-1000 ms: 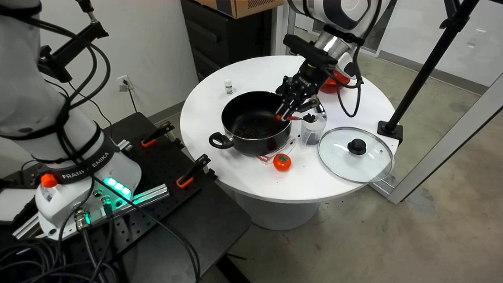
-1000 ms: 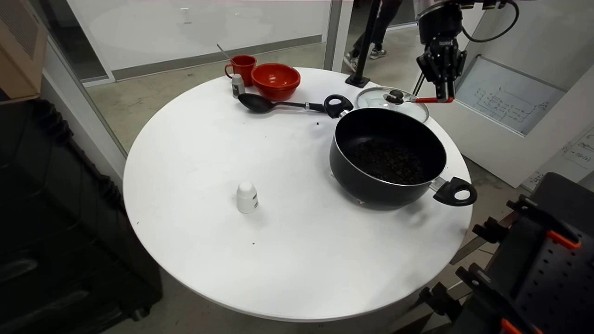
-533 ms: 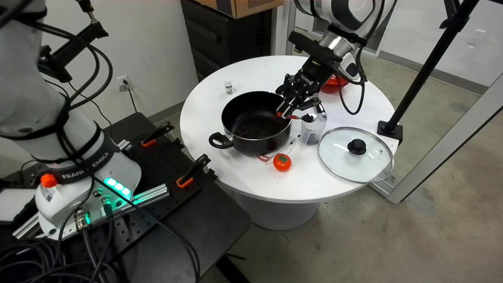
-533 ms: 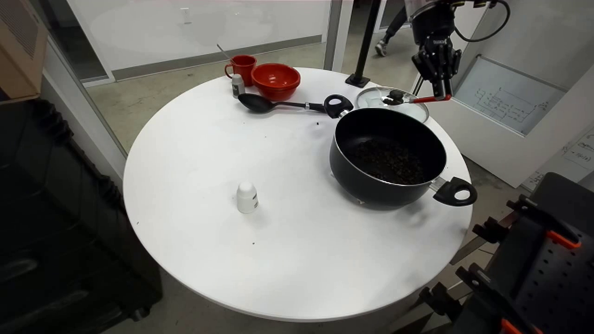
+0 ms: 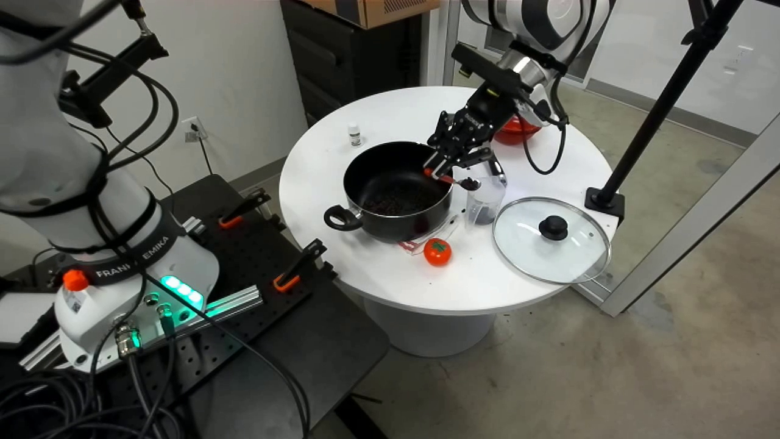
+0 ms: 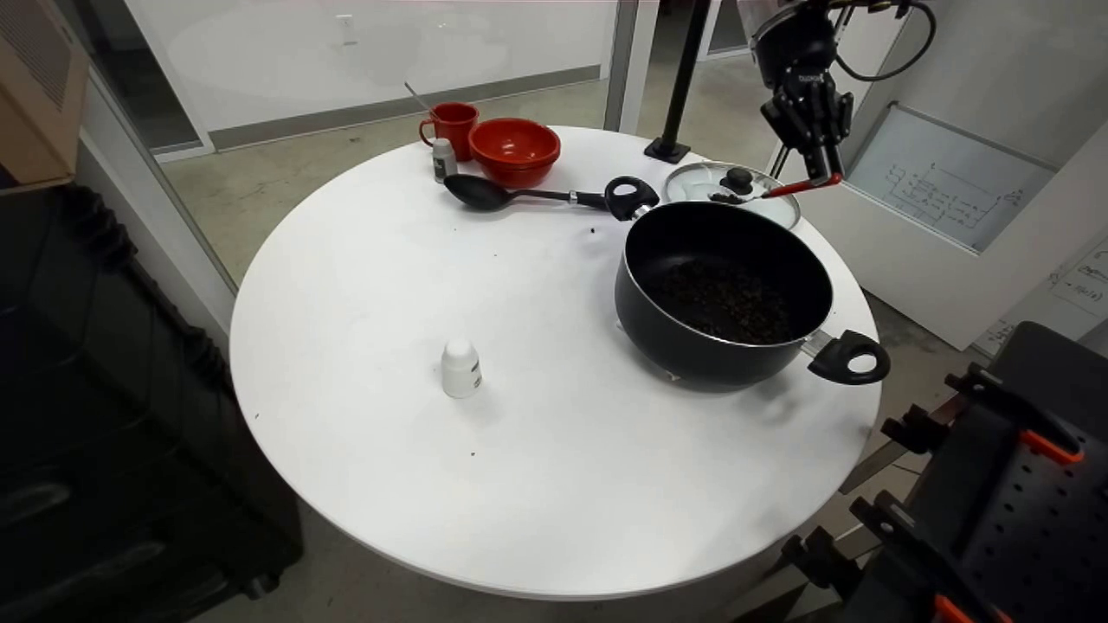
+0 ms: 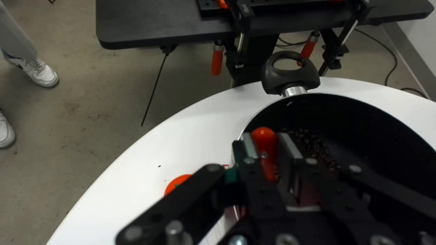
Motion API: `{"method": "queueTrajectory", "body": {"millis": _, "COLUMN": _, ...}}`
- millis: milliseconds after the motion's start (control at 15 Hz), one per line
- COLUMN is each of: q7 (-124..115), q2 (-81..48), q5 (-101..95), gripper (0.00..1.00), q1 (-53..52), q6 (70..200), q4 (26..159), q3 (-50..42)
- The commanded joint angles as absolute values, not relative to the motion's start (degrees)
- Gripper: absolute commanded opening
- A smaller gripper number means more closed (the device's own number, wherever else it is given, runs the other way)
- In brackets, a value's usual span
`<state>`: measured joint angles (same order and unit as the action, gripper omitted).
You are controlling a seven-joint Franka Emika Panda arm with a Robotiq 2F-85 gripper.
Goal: Pick up the spoon from the table, scoop some of the contents from the black pot and put them in the colourless cup.
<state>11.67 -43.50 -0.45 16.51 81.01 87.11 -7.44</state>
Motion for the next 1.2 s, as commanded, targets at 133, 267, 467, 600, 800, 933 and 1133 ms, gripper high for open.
{"method": "queueTrajectory", "body": {"millis": 133, "q7": 11.33, "q2": -49.00, "q5": 0.37, "gripper": 0.05, "q1": 17.27, "q6": 71.90, "q4": 78.22, "q3": -6.89}}
{"method": "queueTrajectory", "body": {"millis": 267, "q7": 11.30, "q2": -50.38, "q5": 0.63, "gripper": 0.05, "q1": 17.65, "q6": 69.86, "q4": 76.07, "q3": -6.90}}
{"method": "queueTrajectory", "body": {"millis": 467, "q7": 11.49, "q2": -51.93, "q5": 1.11, "gripper": 0.05, "q1": 18.60, "q6": 67.36, "q4": 73.28, "q3": -6.88}}
{"method": "queueTrajectory", "body": {"millis": 600, "q7": 11.55, "q2": -52.65, "q5": 1.49, "gripper": 0.05, "q1": 19.43, "q6": 66.05, "q4": 71.73, "q3": -6.89}}
{"method": "queueTrajectory", "body": {"millis": 800, "q7": 11.63, "q2": -53.53, "q5": 2.20, "gripper": 0.05, "q1": 20.58, "q6": 64.10, "q4": 69.35, "q3": -6.84}}
{"method": "queueTrajectory", "body": {"millis": 933, "q7": 11.57, "q2": -54.17, "q5": 2.67, "gripper": 0.05, "q1": 21.14, "q6": 62.74, "q4": 67.79, "q3": -6.75}}
{"method": "queueTrajectory", "body": {"millis": 1133, "q7": 11.78, "q2": -55.20, "q5": 3.14, "gripper": 0.05, "q1": 21.69, "q6": 60.25, "q4": 65.54, "q3": -6.48}}
